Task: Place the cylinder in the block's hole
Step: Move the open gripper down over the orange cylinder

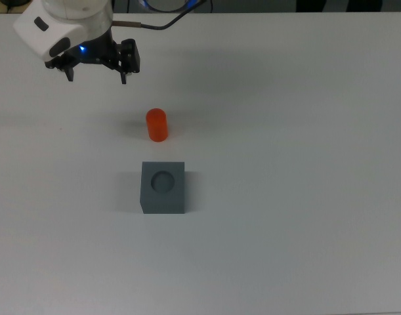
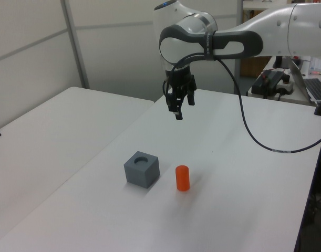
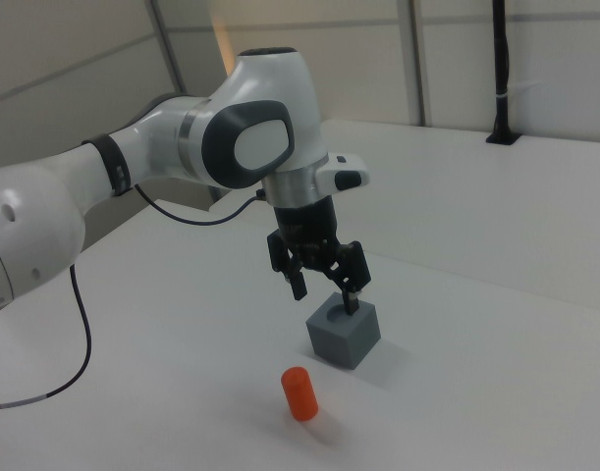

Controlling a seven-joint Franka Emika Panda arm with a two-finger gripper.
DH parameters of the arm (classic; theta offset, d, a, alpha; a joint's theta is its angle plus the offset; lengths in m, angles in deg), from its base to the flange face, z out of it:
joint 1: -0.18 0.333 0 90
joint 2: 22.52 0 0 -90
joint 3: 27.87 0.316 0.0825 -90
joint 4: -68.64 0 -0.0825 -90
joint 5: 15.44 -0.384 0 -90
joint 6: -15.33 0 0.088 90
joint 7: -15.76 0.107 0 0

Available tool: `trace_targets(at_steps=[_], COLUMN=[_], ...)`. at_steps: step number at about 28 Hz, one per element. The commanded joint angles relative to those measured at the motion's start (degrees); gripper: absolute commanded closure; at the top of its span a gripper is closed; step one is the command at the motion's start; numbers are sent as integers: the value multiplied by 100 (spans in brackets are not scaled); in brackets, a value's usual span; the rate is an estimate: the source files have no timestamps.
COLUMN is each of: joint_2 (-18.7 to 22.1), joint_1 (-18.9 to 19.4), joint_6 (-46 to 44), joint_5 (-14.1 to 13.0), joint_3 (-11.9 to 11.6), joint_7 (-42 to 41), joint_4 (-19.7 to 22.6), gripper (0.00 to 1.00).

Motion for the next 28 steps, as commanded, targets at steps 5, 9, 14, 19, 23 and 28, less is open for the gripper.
trace_targets(at_steps=[5, 9, 14, 19, 23, 28], joint_2=[640, 1062, 1326, 1353, 1151, 844], joint_1=[68, 86, 95, 270, 358, 376], joint_6=[951, 1444, 1725, 2156, 2410, 2797], joint_5=[18, 27, 27, 27, 36, 71], joint_3=[0, 26, 62, 88, 132, 325], joint_7=[-141, -150, -211, -282, -291, -282], joint_4=[1099, 1829, 2383, 2902, 3034, 3166], gripper=[0, 0, 0, 0, 0, 0])
